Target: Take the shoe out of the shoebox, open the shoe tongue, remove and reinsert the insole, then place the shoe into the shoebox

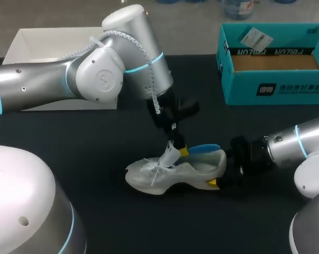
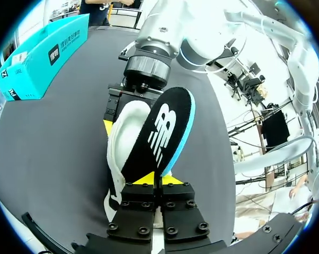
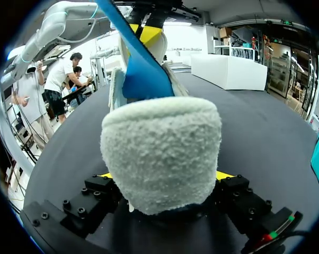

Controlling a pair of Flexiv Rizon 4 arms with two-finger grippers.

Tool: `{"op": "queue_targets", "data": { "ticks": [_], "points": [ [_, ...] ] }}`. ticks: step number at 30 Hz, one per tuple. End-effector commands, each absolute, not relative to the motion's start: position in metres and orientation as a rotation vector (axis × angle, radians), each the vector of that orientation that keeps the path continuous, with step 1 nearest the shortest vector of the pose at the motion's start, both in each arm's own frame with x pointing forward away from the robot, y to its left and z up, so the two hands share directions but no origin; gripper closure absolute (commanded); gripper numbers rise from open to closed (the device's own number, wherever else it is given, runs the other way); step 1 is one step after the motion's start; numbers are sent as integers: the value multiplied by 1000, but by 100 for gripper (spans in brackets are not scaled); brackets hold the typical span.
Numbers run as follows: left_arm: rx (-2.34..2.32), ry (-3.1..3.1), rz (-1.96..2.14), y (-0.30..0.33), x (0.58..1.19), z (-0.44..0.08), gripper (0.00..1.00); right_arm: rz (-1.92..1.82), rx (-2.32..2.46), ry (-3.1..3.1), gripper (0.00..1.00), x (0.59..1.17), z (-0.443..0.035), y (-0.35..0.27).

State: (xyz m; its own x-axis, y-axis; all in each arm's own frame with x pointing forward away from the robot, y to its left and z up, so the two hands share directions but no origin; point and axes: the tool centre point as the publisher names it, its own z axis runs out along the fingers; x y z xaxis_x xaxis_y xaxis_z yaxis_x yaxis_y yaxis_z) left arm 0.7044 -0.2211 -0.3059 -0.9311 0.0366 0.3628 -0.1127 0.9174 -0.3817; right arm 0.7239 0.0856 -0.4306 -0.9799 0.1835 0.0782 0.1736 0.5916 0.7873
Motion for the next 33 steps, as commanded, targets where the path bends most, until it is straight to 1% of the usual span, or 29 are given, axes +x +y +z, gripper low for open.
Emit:
{"op": "queue_targets", "data": {
  "ticks": [1, 19, 20, 21, 22, 23, 24, 25, 26, 33],
  "points": [
    [31, -2686, 588, -231, 708, -304, 100, 1371, 315, 2796, 100, 721, -439, 90],
    [-33, -2649, 736, -263, 697, -268, 100, 1371, 315, 2796, 100, 721, -439, 90],
    [-32, -2651, 731, -264, 696, -269, 91, 1371, 315, 2796, 100, 721, -439, 90],
    [-33, -2653, 721, -266, 695, -270, 78, 1371, 315, 2796, 100, 721, -439, 90],
    [-36, -2657, 711, -267, 694, -271, 63, 1371, 315, 2796, 100, 721, -439, 90],
    [-36, -2663, 702, -268, 693, -272, 54, 1371, 315, 2796, 100, 721, -439, 90],
    [-35, -2667, 695, -269, 692, -272, 25, 1371, 315, 2796, 100, 721, -439, 90],
    [-33, -2670, 691, -269, 691, -272, 4, 1371, 315, 2796, 100, 721, -439, 90],
    [-33, -2675, 688, -269, 690, -272, 0, 1371, 315, 2796, 100, 721, -439, 90],
    [12, -2739, 690, -269, 684, -273, 0, 1371, 315, 2796, 100, 721, -439, 90]
  ]
}}
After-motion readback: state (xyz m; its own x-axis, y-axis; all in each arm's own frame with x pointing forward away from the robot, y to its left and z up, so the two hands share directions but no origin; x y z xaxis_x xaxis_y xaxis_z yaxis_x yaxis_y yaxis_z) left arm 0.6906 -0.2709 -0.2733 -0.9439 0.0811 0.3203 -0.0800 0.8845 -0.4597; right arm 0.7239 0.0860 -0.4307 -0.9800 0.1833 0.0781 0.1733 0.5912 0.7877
